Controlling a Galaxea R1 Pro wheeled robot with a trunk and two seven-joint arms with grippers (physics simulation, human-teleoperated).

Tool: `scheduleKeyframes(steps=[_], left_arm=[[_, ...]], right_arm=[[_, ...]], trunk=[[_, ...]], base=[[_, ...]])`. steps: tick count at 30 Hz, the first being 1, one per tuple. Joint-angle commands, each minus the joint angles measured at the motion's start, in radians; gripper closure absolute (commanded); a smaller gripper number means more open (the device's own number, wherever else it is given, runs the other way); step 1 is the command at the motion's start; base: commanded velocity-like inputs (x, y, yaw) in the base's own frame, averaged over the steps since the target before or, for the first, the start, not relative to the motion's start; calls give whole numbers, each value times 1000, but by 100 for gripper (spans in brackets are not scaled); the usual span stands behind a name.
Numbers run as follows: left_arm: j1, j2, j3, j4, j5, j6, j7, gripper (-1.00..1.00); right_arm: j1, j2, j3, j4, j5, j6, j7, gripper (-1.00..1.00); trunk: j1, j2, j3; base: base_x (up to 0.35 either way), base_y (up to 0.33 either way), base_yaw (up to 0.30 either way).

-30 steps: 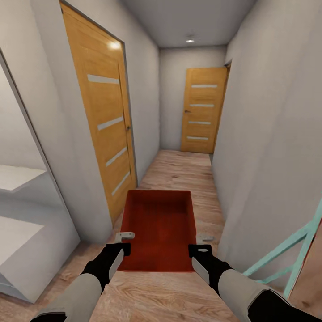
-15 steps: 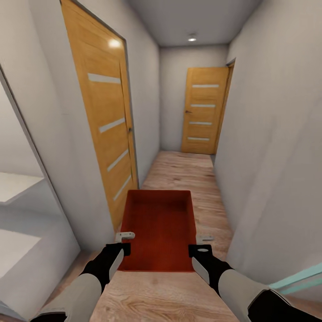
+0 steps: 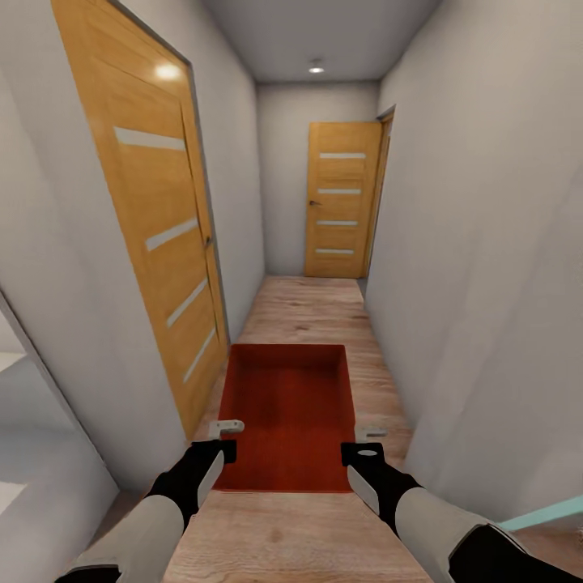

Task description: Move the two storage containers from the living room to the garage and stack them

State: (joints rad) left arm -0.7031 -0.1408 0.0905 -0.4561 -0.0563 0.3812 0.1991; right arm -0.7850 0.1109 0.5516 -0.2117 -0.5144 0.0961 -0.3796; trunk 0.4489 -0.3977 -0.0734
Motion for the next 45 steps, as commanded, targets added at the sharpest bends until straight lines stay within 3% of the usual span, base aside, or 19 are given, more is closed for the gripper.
scheduleKeyframes(steps=[1, 15, 34, 45], left_arm=[[1, 9, 6, -1, -25, 10, 5, 100], [1, 9, 6, -1, -25, 10, 5, 100], [1, 8, 9, -3, -28, 10, 8, 100], [1, 8, 6, -2, -28, 10, 8, 100]], right_arm=[[-2, -1, -22, -32, 8, 7, -2, 100], [-2, -1, -22, -32, 8, 7, -2, 100], [-2, -2, -22, -32, 8, 7, -2, 100], [-2, -1, -22, -32, 8, 7, -2, 100]], trunk=[[1, -2, -2], [1, -2, -2], [1, -2, -2], [1, -2, -2]], base=[[245, 216, -241], [245, 214, -224], [67, 36, -10], [303, 0, 0]])
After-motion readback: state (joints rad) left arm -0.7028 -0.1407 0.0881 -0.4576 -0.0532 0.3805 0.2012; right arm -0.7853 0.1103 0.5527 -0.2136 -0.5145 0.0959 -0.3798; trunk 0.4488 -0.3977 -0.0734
